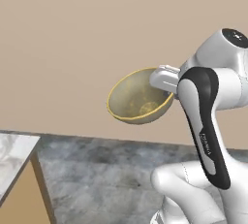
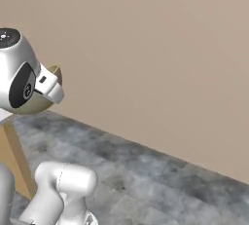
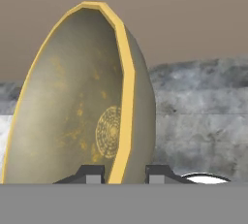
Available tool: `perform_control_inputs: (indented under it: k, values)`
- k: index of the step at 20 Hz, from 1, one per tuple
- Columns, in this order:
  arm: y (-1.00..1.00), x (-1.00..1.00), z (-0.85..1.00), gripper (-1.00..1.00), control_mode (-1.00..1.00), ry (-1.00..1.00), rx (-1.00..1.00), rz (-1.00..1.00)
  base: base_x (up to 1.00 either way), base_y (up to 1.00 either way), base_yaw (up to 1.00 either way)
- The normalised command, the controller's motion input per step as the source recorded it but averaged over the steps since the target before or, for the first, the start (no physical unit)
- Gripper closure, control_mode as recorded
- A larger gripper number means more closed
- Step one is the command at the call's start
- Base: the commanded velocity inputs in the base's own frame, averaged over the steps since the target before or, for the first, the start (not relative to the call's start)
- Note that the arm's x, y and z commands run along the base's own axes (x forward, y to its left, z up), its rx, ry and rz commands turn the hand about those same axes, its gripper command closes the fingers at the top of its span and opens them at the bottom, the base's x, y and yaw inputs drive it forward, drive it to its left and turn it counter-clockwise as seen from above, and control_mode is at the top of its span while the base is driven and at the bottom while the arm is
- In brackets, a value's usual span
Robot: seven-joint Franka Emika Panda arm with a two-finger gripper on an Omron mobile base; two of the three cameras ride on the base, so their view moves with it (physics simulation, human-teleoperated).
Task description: Take the smaller bowl and place it next to the appetizer plate on the dining counter , and place the larger bowl next to the plate with cooked food.
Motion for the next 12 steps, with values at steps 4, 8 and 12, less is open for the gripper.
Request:
perform_control_inputs:
  k: [4, 8, 12]
  values:
    - [0.00, 0.00, 0.00, 1.00, 1.00, 0.00, 0.00, 0.00, 1.00, 0.00, 0.43]
    - [0.00, 0.00, 0.00, 1.00, 1.00, 0.00, 0.00, 0.00, 1.00, -0.01, 0.50]
    - [0.00, 0.00, 0.00, 1.00, 1.00, 0.00, 0.00, 0.00, 1.00, 0.00, 0.56]
